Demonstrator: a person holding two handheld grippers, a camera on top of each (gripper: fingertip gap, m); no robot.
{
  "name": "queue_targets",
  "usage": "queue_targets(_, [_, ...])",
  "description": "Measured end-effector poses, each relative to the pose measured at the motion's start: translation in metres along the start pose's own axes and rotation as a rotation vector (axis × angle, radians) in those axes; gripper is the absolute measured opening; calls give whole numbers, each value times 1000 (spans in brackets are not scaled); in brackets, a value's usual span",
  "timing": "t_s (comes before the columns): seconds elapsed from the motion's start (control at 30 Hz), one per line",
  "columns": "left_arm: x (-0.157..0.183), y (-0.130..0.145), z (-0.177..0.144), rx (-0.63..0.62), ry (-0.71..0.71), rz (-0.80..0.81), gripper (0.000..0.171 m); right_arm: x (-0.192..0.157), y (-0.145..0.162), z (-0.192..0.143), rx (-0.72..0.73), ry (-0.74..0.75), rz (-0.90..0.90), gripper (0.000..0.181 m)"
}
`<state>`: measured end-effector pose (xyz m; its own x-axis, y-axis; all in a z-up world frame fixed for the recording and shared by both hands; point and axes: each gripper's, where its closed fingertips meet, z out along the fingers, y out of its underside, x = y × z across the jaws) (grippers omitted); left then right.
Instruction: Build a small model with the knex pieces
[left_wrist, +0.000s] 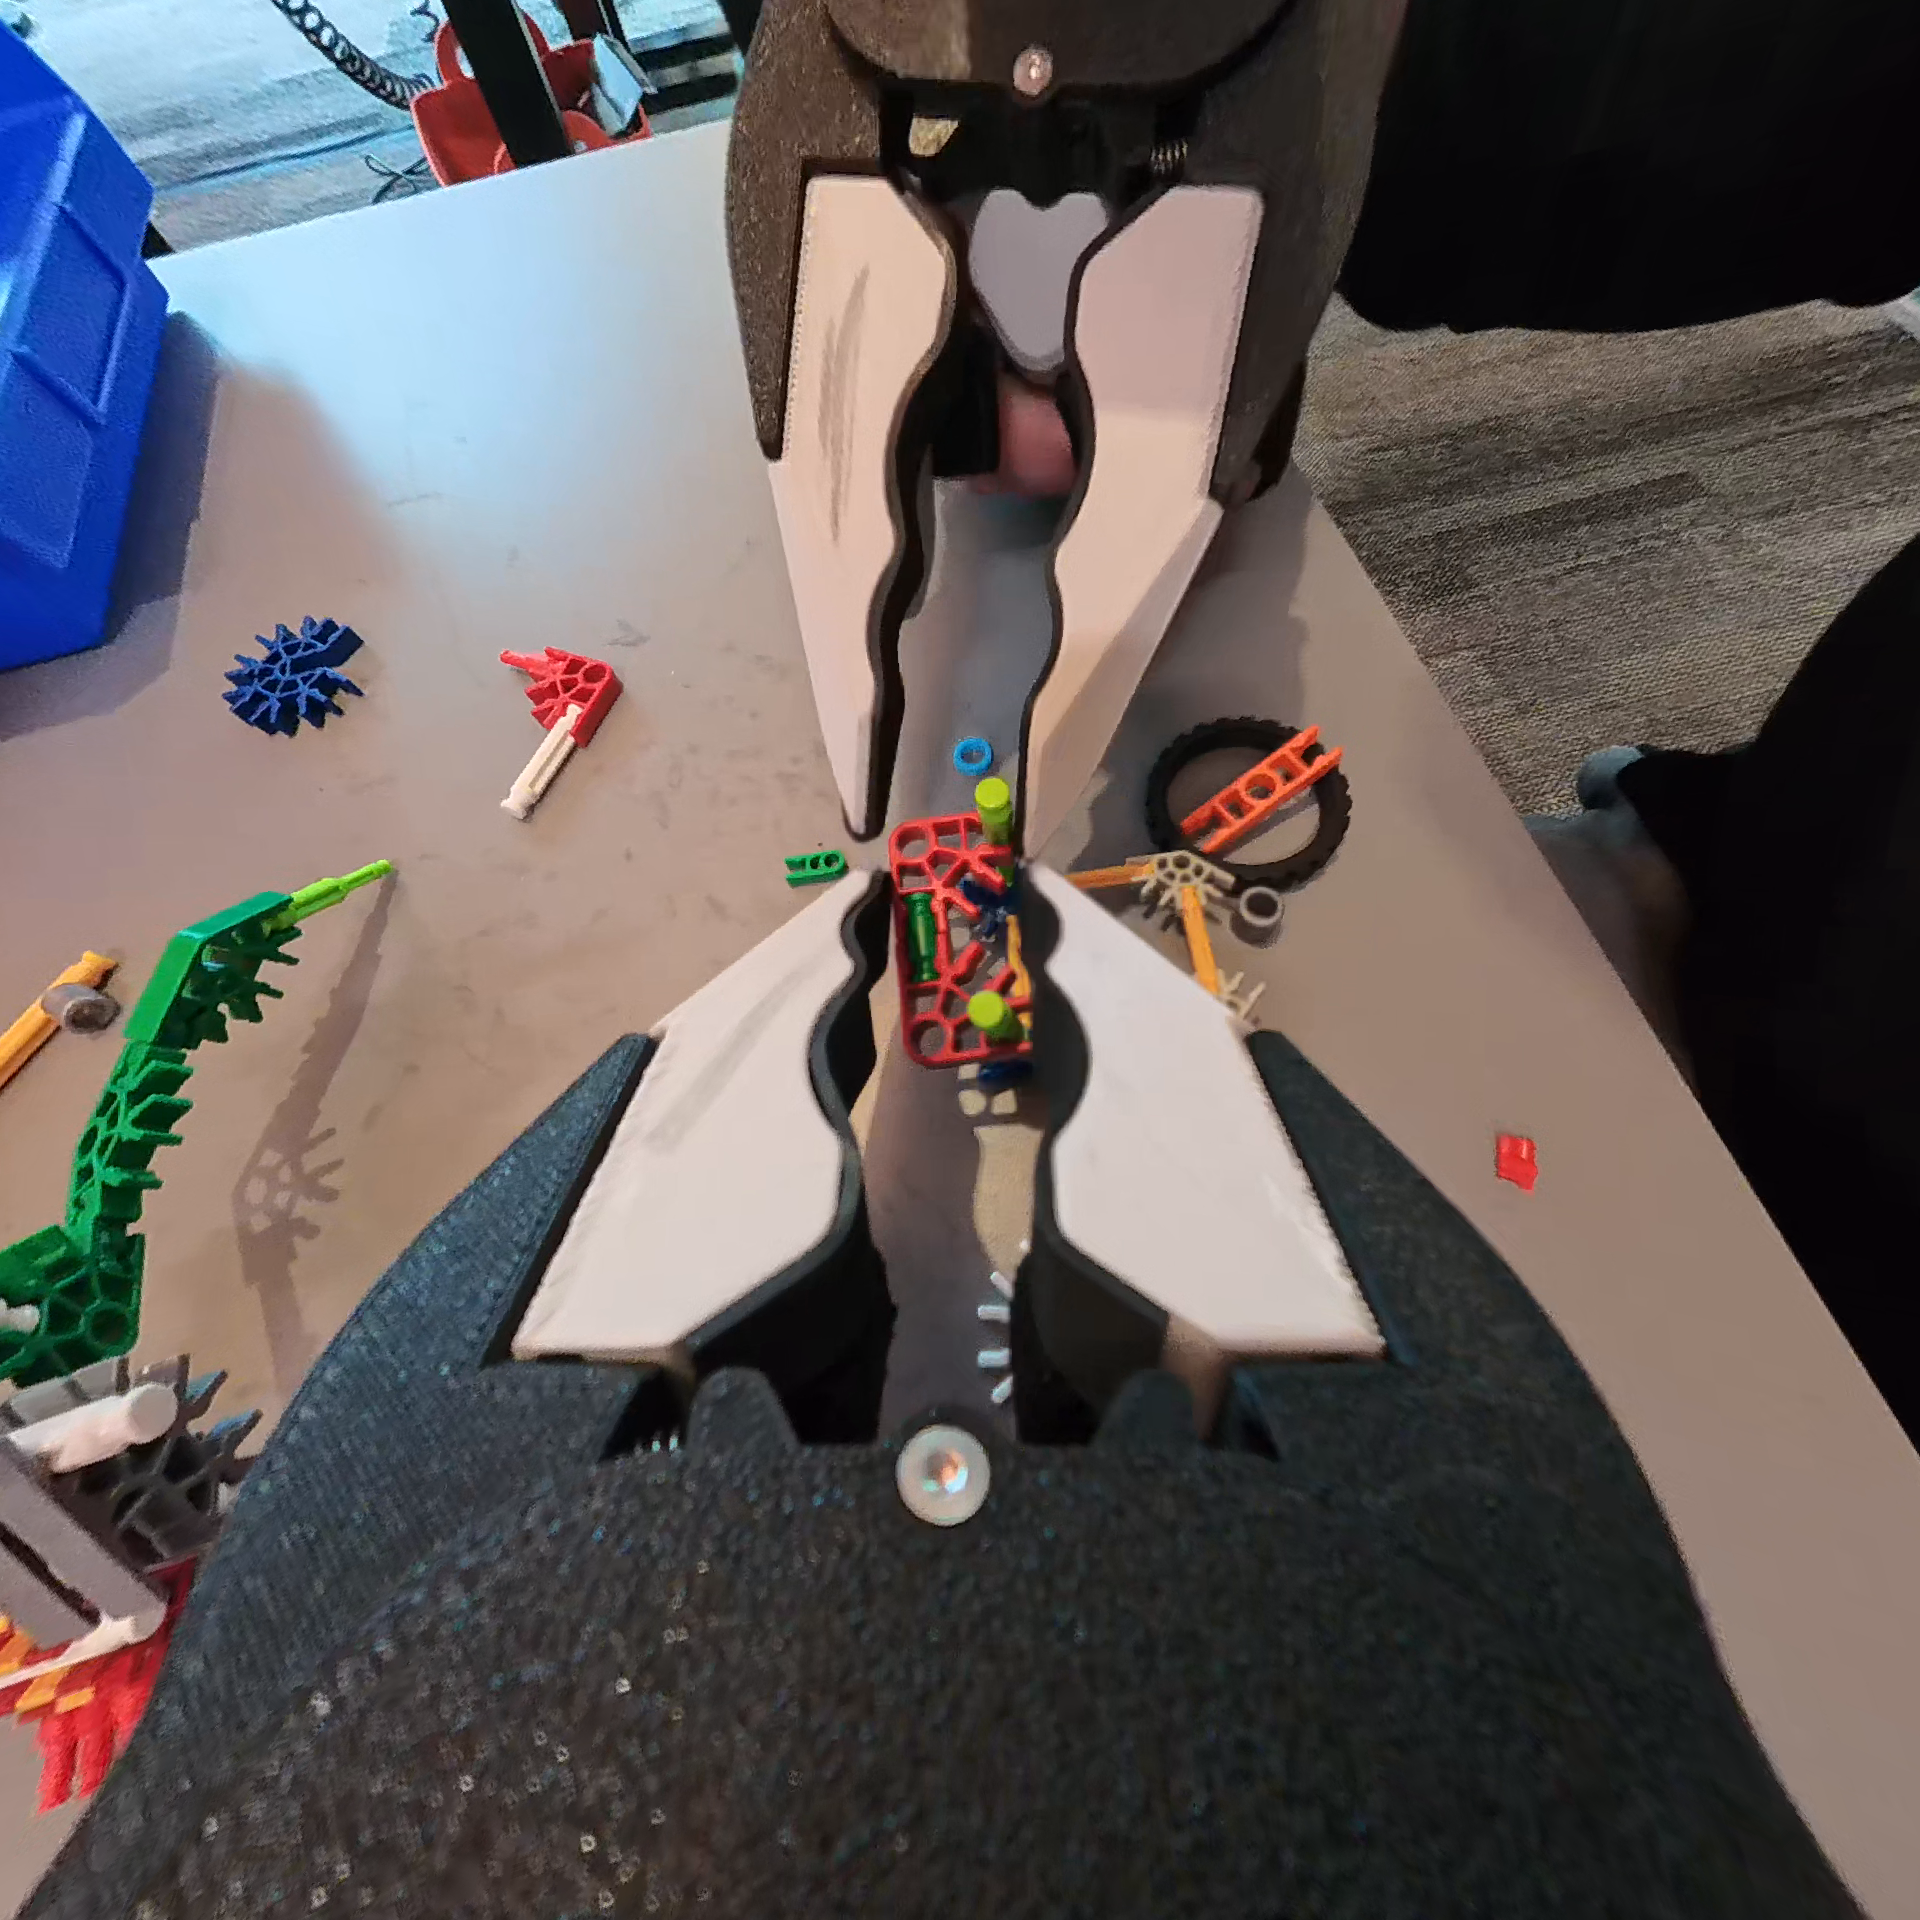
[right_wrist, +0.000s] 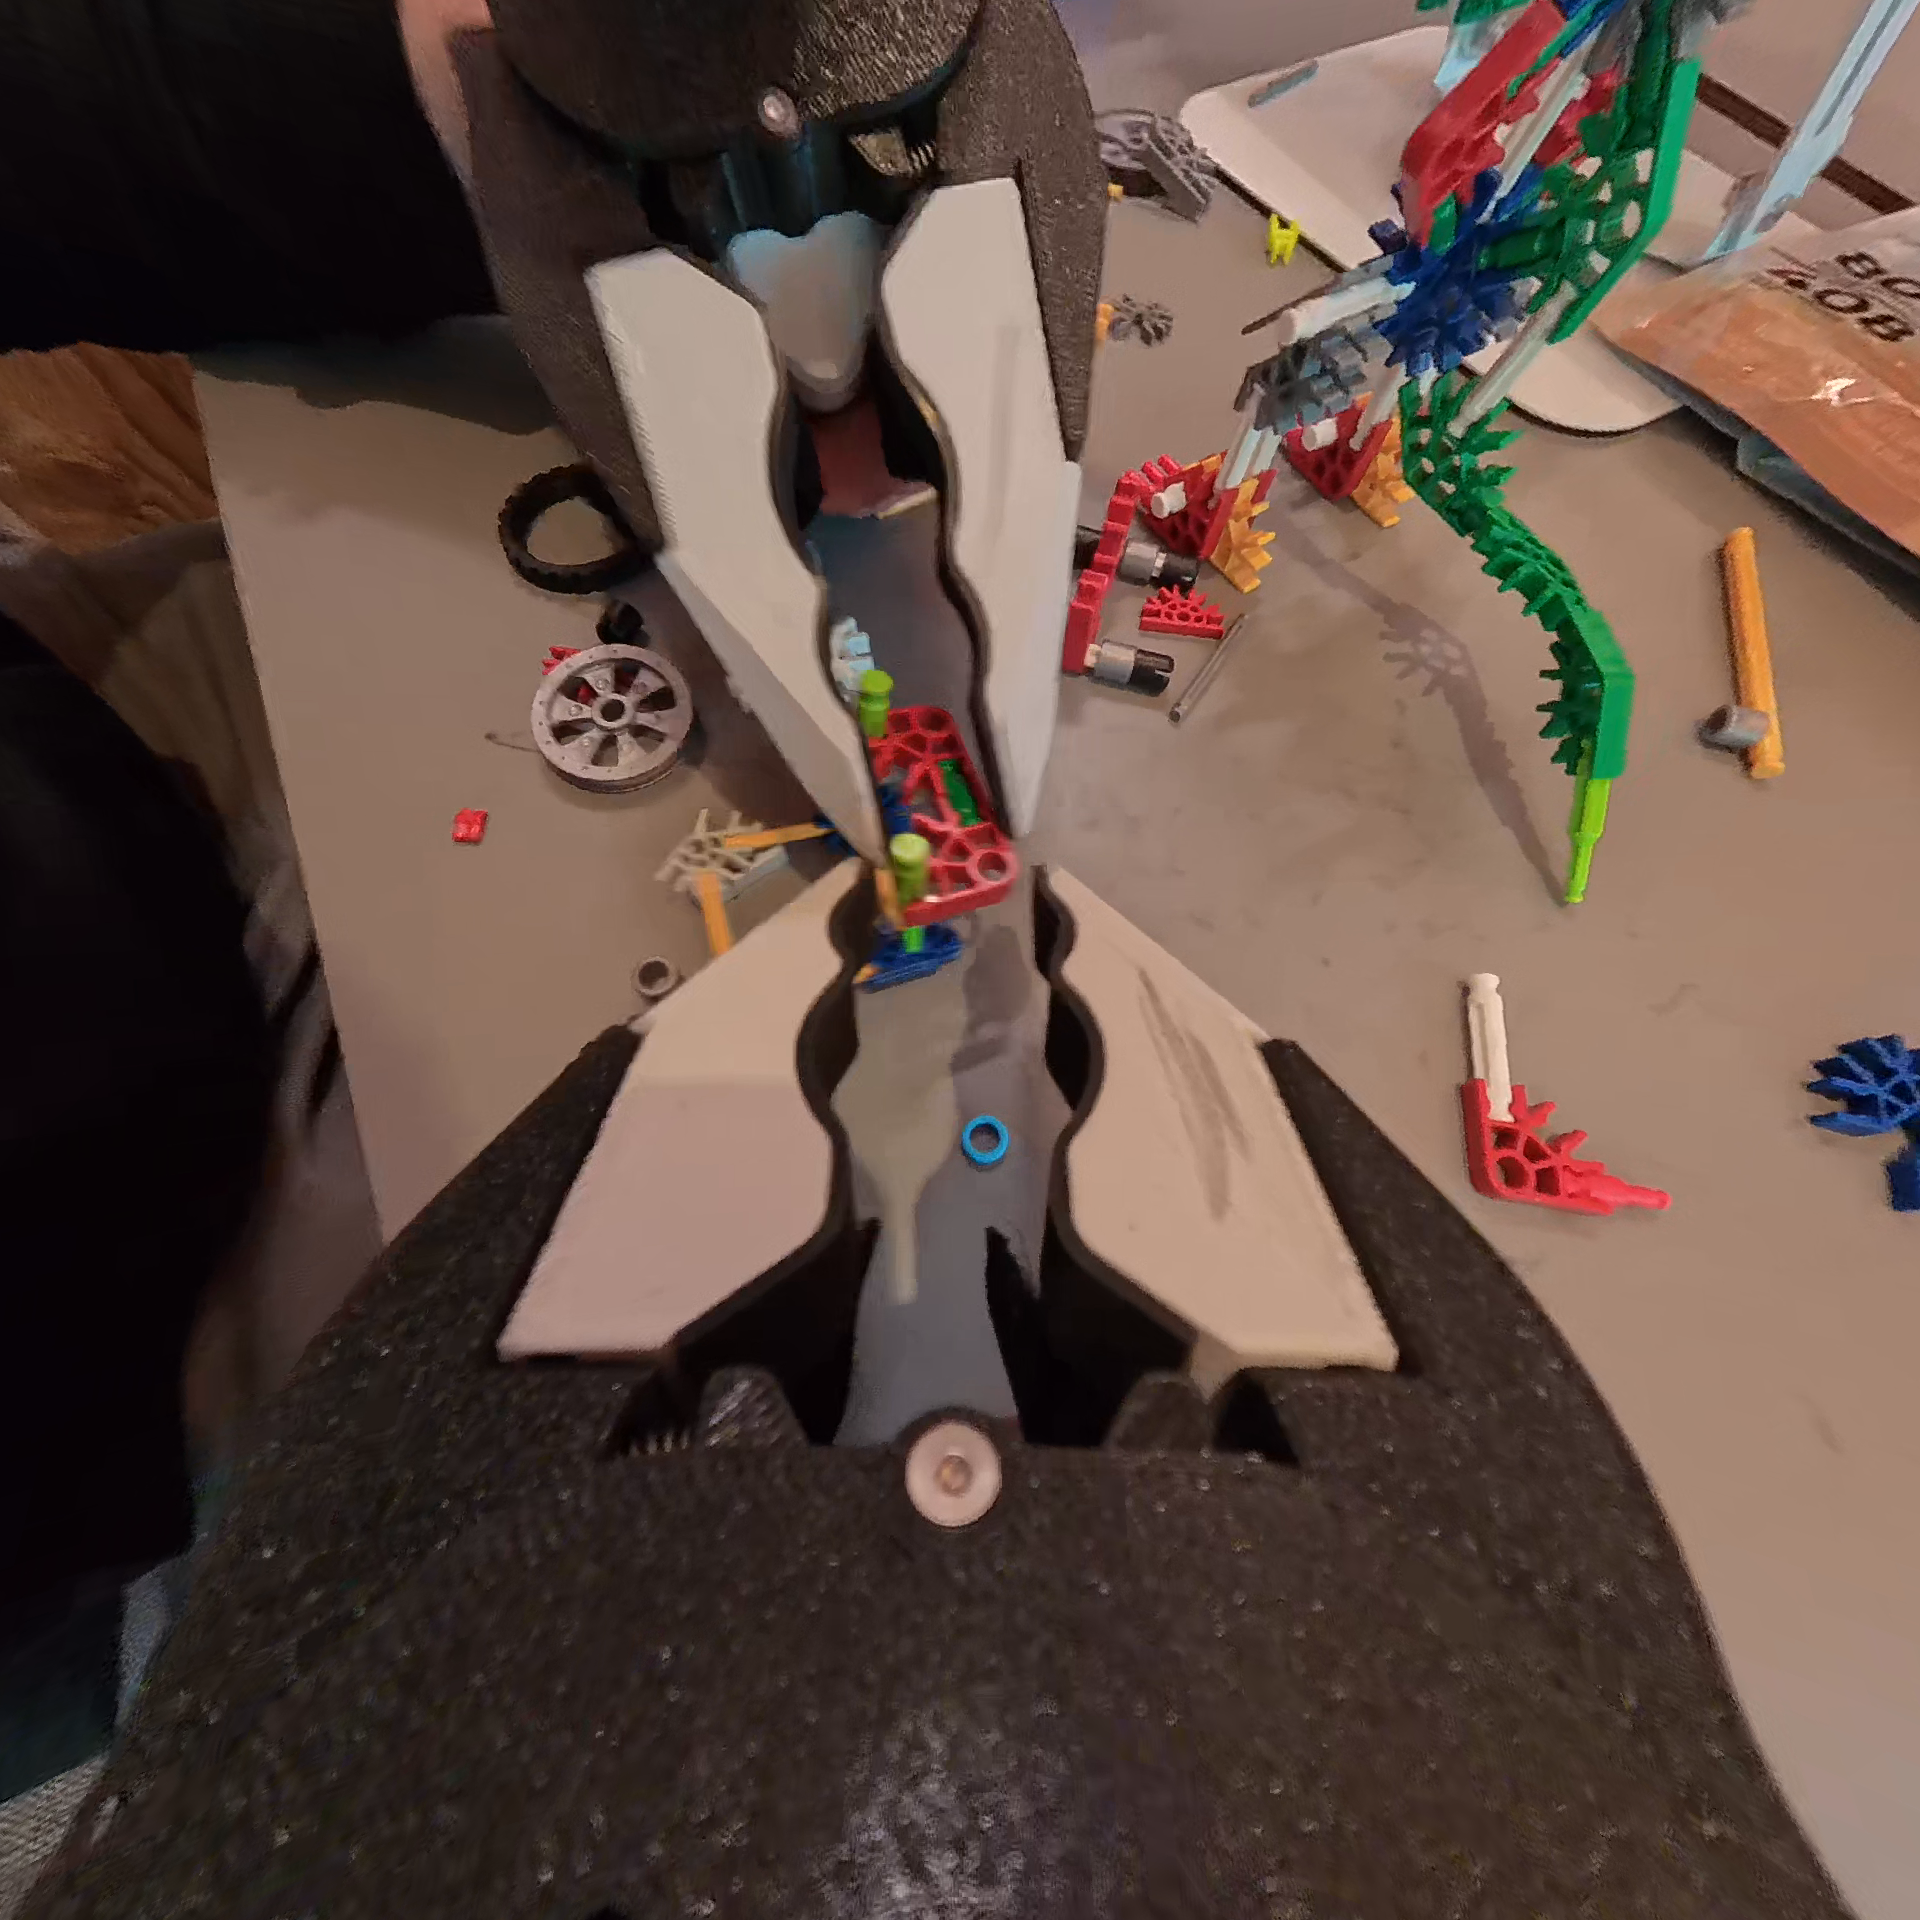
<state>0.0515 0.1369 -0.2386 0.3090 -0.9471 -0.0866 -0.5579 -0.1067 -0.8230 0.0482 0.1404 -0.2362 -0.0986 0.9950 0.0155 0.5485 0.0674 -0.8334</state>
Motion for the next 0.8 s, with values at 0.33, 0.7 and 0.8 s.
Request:
queue_targets(0.33, [-4,2,-1,0,-25,29,19,0,11,9,-75,-42,-29,33])
queue_targets(0.7, [-4,1,-1,4,-23,42,21,1,6,14,-54,-44,-92,22])
queue_targets(0.8, [-6,-1,-3,-2,-40,35,23,2,5,13,-44,-27,-103,22])
